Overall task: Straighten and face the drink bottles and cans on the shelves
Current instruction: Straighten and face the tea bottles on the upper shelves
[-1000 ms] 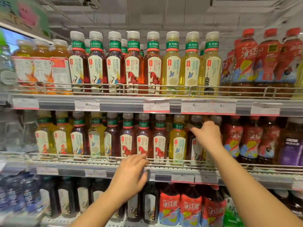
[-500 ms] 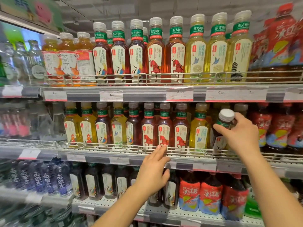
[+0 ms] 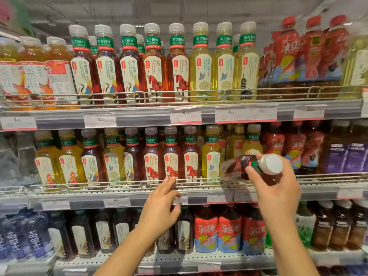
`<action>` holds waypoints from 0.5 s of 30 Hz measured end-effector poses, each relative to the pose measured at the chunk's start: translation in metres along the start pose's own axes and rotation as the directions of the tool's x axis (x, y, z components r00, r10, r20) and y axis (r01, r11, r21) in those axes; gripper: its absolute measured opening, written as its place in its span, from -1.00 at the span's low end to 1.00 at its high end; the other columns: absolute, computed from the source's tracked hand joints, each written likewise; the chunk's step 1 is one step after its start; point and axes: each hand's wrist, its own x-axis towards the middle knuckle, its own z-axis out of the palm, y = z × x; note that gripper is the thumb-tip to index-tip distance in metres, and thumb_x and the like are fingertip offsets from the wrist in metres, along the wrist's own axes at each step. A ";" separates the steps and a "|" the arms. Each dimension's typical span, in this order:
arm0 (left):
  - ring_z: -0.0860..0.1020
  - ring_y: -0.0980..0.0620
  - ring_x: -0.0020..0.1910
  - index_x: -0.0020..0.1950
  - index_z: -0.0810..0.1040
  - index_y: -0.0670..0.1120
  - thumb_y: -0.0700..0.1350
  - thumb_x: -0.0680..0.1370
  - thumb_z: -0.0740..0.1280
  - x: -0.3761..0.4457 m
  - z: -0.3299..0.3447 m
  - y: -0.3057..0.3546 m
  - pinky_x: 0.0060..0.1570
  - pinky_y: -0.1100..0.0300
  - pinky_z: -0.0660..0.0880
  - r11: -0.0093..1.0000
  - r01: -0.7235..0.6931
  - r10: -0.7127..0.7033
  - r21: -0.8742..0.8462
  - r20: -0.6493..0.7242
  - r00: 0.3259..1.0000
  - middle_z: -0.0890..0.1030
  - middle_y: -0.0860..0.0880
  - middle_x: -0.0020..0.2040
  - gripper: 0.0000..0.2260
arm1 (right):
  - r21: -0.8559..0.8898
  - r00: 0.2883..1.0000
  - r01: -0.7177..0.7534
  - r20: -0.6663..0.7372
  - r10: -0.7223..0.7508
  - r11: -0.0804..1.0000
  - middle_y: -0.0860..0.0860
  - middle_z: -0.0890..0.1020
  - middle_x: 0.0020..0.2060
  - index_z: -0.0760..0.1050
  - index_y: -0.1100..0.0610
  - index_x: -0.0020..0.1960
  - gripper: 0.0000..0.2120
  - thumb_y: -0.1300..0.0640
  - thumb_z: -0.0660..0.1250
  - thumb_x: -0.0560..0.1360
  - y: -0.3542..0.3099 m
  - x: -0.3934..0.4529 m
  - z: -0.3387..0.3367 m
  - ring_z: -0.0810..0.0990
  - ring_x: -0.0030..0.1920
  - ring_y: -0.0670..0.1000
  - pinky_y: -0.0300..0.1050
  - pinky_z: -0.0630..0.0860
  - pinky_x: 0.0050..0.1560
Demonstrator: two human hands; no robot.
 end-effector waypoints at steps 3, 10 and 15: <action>0.37 0.17 0.45 0.17 0.62 0.11 -0.05 0.59 0.33 0.008 -0.018 0.000 0.46 0.12 0.30 0.981 0.059 -0.077 -0.184 -0.089 0.993 0.45 0.17 0.46 -0.81 | 0.124 0.998 -0.063 0.010 0.062 0.990 -0.16 0.66 -0.04 0.55 -0.02 0.12 -0.71 0.05 0.54 0.45 -0.005 -0.010 -0.002 0.59 -0.05 -0.27 -0.49 0.43 -0.07; 0.52 0.13 -0.05 0.19 0.53 0.00 -0.21 0.56 0.29 0.041 -0.096 -0.035 0.02 0.05 0.52 0.876 0.319 -0.474 -0.363 -0.521 0.710 0.57 0.04 0.12 -0.77 | 0.381 0.952 -0.298 0.188 0.242 0.875 -0.01 0.74 -0.01 0.61 0.04 0.13 -0.63 -0.04 0.53 0.36 -0.004 -0.046 0.030 0.71 0.04 0.04 -0.03 0.64 0.12; 0.52 -0.23 0.22 0.35 0.39 -0.21 -0.12 0.58 0.33 0.071 -0.137 -0.077 0.15 -0.08 0.48 0.804 0.575 -0.577 -0.152 -0.436 0.691 0.49 -0.20 0.32 -0.62 | 0.438 0.929 -0.359 0.250 0.271 0.824 0.01 0.73 -0.09 0.62 -0.02 0.07 -0.52 -0.25 0.56 0.26 -0.006 -0.067 0.048 0.66 -0.12 -0.02 0.06 0.59 0.03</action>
